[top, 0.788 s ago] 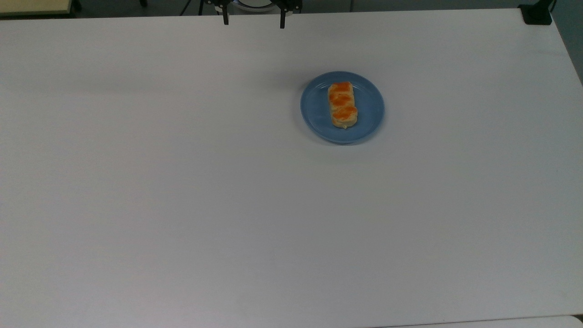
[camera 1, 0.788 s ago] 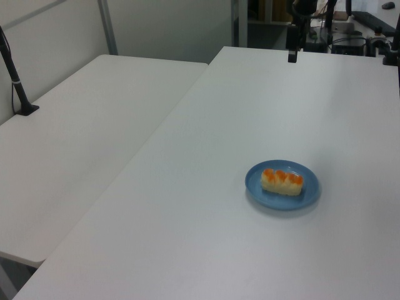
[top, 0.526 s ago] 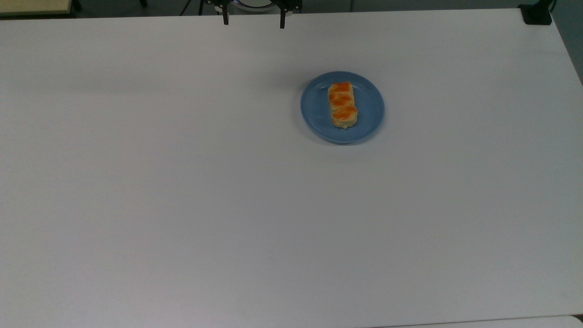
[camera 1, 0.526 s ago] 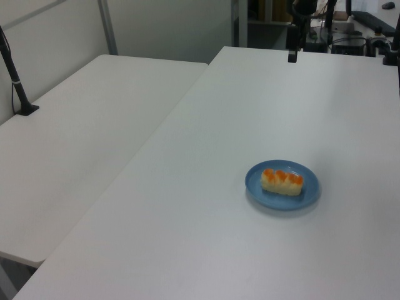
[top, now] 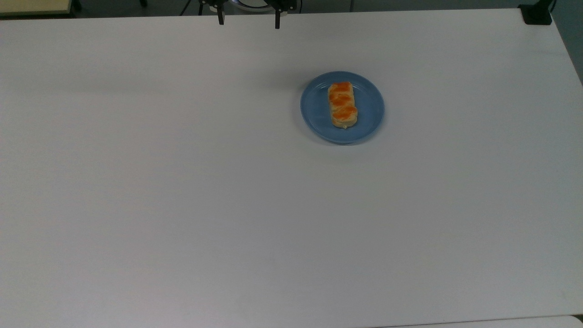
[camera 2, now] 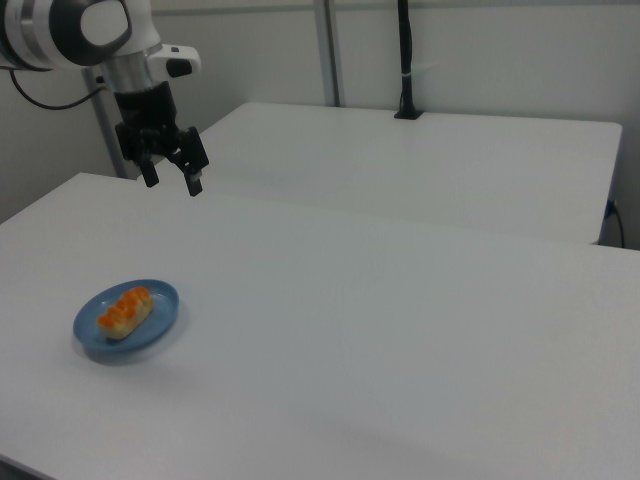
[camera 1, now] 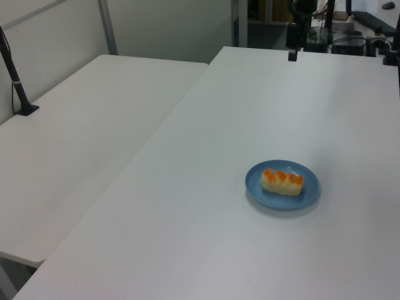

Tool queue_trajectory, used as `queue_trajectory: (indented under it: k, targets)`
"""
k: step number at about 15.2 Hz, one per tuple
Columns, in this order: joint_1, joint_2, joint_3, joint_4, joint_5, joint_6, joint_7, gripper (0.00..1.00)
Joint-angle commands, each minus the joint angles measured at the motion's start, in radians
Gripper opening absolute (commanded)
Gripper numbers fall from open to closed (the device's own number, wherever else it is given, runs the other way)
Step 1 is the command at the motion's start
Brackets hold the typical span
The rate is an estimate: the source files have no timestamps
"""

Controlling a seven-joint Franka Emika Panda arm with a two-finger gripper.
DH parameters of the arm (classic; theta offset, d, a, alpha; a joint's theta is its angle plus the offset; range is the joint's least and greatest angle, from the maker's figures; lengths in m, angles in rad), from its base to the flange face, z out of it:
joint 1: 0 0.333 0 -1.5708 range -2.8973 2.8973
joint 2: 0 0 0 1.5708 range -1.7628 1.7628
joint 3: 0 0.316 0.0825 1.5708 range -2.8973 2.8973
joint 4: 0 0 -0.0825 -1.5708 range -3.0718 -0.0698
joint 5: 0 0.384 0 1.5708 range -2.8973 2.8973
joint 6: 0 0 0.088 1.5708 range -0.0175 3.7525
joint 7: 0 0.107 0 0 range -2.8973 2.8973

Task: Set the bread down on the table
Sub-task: 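Move the open gripper down over the bread roll on the blue plate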

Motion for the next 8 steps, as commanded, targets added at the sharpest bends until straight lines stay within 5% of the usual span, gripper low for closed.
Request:
queue_trajectory:
  k: [1, 8]
  targets:
    - [-0.006, -0.001, -0.001, 0.016, 0.030, -0.026, -0.025, 1.00]
    - [0.005, 0.021, 0.013, 0.013, 0.050, -0.023, -0.023, 1.00]
